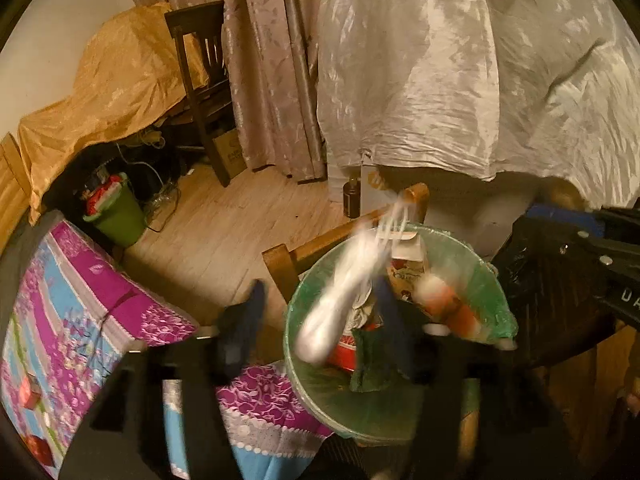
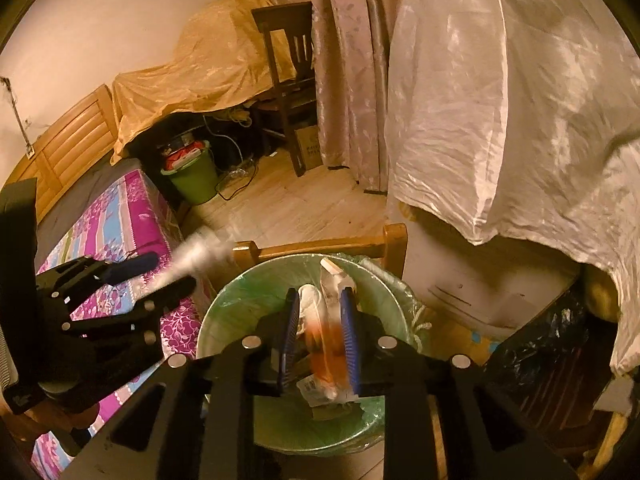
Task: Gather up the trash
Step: 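Move both open tools back over the quilt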
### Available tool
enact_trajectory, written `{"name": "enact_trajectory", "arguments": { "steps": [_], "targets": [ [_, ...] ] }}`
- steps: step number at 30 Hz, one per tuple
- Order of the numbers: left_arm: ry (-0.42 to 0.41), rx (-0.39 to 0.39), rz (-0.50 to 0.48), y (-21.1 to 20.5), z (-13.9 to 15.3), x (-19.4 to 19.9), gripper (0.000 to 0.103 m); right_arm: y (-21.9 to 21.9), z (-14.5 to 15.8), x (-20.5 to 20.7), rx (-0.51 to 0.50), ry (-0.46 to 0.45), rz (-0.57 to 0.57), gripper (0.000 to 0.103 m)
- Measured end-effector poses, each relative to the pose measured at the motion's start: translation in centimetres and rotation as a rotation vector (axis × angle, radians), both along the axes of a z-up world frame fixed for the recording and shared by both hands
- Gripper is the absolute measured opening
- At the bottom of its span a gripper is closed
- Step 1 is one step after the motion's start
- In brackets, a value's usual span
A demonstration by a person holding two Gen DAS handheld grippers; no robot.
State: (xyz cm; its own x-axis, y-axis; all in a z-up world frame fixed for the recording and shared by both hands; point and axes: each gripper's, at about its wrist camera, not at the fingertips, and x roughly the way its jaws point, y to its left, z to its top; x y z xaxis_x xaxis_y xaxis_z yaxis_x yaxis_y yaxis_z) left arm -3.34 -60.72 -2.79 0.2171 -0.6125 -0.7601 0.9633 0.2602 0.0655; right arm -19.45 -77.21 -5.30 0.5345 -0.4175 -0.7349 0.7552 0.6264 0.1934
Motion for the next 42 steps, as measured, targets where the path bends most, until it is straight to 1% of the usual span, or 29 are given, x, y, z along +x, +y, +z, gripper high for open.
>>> {"name": "enact_trajectory", "arguments": {
  "steps": [1,5,8,12,14,15,16,17,18,19,20,21,23,26,28,29,30,33,35,36,37,38,39,40,42],
  "targets": [
    [0.011,0.0,-0.002,0.0,-0.1,0.2,0.059,0.0,-0.1,0.0,0.001,0.001,-0.002,0.023],
    [-0.003,0.003,0.003,0.0,-0.3,0.1,0.059,-0.1,-0.3,-0.1,0.005,0.001,-0.01,0.023],
    [-0.011,-0.006,0.015,0.4,-0.2,0.2,0.059,0.3,0.0,0.0,-0.02,-0.006,-0.014,0.023],
    [-0.078,-0.057,0.085,2.6,0.3,1.0,0.059,1.9,0.9,0.3,-0.078,-0.057,0.001,0.023],
    [-0.117,-0.099,0.144,4.6,0.7,1.7,0.06,3.7,1.5,0.7,-0.152,-0.075,-0.002,0.023],
    [-0.14,-0.118,0.187,5.9,0.8,2.3,0.062,4.8,1.8,1.0,-0.197,-0.087,-0.005,0.023],
    [-0.155,-0.133,0.216,7.0,0.9,2.7,0.065,5.6,2.1,1.2,-0.228,-0.097,-0.009,0.023],
    [-0.176,-0.152,0.251,8.4,1.0,3.2,0.067,6.9,2.4,1.5,-0.269,-0.117,-0.012,0.025],
    [-0.206,-0.168,0.29,10.5,0.9,3.7,0.067,8.0,2.6,1.7,-0.3,-0.137,-0.013,0.03],
    [-0.226,-0.177,0.314,12.2,0.7,4.2,0.068,9.3,2.6,2.1,-0.333,-0.163,-0.013,0.033],
    [-0.24,-0.181,0.329,13.5,0.6,4.5,0.069,10.2,2.6,2.5,-0.345,-0.177,-0.006,0.035],
    [-0.258,-0.18,0.347,15.1,0.4,4.8,0.069,11.2,2.6,3.1,-0.352,-0.185,0.007,0.035],
    [-0.284,-0.176,0.388,19.7,-0.3,5.9,0.069,13.3,2.0,4.8,-0.348,-0.188,0.054,0.035],
    [-0.296,-0.158,0.445,25.8,-1.1,7.2,0.069,15.9,0.5,8.3,-0.291,-0.168,0.16,0.035],
    [-0.28,-0.146,0.508,30.1,-1.6,8.2,0.069,17.6,-0.2,10.3,-0.259,-0.157,0.228,0.035],
    [-0.267,-0.142,0.537,31.8,-1.6,8.7,0.069,19.0,-0.8,12.0,-0.232,-0.143,0.29,0.035],
    [-0.243,-0.131,0.588,34.4,-2.1,9.5,0.069,20.2,-1.3,13.2,-0.217,-0.13,0.334,0.036],
    [-0.176,-0.111,0.692,40.7,-3.3,11.0,0.069,24.5,-3.0,17.7,-0.162,-0.1,0.501,0.04],
    [-0.141,-0.099,0.732,43.7,-4.3,11.7,0.076,27.7,-3.8,20.6,-0.13,-0.087,0.591,0.042],
    [-0.122,-0.083,0.752,45.3,-5.1,12.3,0.076,29.0,-4.1,21.8,-0.115,-0.083,0.626,0.044],
    [-0.114,-0.073,0.763,46.1,-5.6,12.5,0.077,30.3,-4.3,22.8,-0.102,-0.081,0.655,0.045],
    [-0.1,-0.069,0.771,47.1,-6.1,12.9,0.078,32.1,-4.6,24.2,-0.083,-0.076,0.7,0.048],
    [-0.079,-0.069,0.776,48.0,-6.8,13.2,0.079,32.9,-4.8,25.0,-0.077,-0.074,0.721,0.052],
    [-0.062,-0.067,0.792,48.7,-7.4,13.9,0.079,34.3,-4.9,26.0,-0.072,-0.069,0.752,0.052],
    [-0.024,-0.085,0.811,49.8,-8.4,15.5,0.079,36.0,-4.9,27.1,-0.075,-0.062,0.789,0.055]
  ]
}}
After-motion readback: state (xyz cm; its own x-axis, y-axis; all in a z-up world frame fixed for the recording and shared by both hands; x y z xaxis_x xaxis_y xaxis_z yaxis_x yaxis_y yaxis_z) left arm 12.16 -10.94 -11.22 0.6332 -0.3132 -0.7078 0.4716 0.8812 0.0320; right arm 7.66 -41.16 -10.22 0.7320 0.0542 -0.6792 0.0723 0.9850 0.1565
